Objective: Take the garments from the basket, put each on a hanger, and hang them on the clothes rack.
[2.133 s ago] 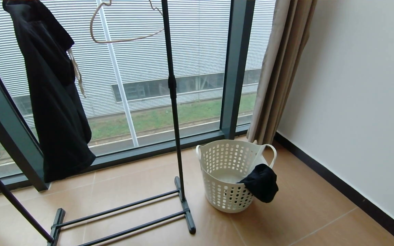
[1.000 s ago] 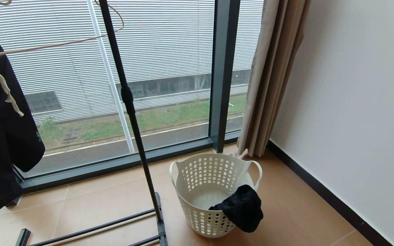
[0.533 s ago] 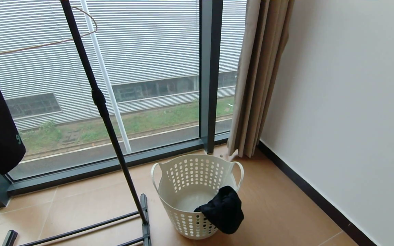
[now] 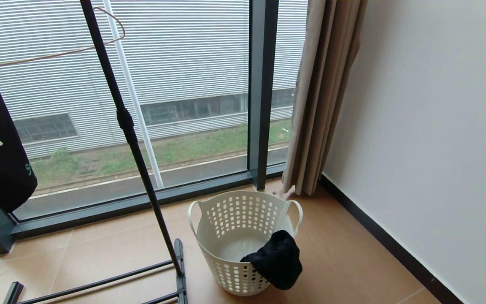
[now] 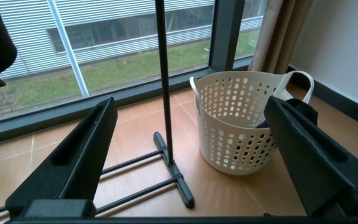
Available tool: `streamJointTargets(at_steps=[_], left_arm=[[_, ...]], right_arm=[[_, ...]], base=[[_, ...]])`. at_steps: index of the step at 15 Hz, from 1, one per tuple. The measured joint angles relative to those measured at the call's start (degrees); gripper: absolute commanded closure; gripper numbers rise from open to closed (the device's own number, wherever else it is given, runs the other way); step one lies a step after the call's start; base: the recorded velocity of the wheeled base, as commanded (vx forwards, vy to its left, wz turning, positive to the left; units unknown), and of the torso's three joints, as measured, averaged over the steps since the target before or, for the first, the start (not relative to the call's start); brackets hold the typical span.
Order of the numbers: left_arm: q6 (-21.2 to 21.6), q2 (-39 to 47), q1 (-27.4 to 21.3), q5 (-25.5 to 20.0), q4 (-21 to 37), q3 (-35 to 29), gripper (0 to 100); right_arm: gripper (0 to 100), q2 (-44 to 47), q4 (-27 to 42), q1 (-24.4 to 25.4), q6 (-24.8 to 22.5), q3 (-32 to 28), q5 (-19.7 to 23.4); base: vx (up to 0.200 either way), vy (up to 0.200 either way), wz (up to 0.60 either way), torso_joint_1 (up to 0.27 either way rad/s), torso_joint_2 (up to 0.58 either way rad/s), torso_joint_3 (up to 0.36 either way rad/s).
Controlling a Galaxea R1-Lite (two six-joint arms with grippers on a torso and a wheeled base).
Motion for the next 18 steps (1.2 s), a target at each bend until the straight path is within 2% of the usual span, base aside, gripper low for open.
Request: streamJointTargets(at_steps=[8,18], left_arm=[[0.0,0.0,0.0,-0.02,0.0,0.0,0],[-0.02,0.0,0.0,-0.02,0.0,0.0,0]], right_arm=[[0,0.0,0.0,-0.01,0.05,0.0,0.0],[0,0.0,0.0,-0.04,-0.02,0.0,0.02]], base=[[0.0,0.0,0.0,0.0,0.0,-0.014],[0.0,0.0,0.0,0.003,0.0,-0.187]])
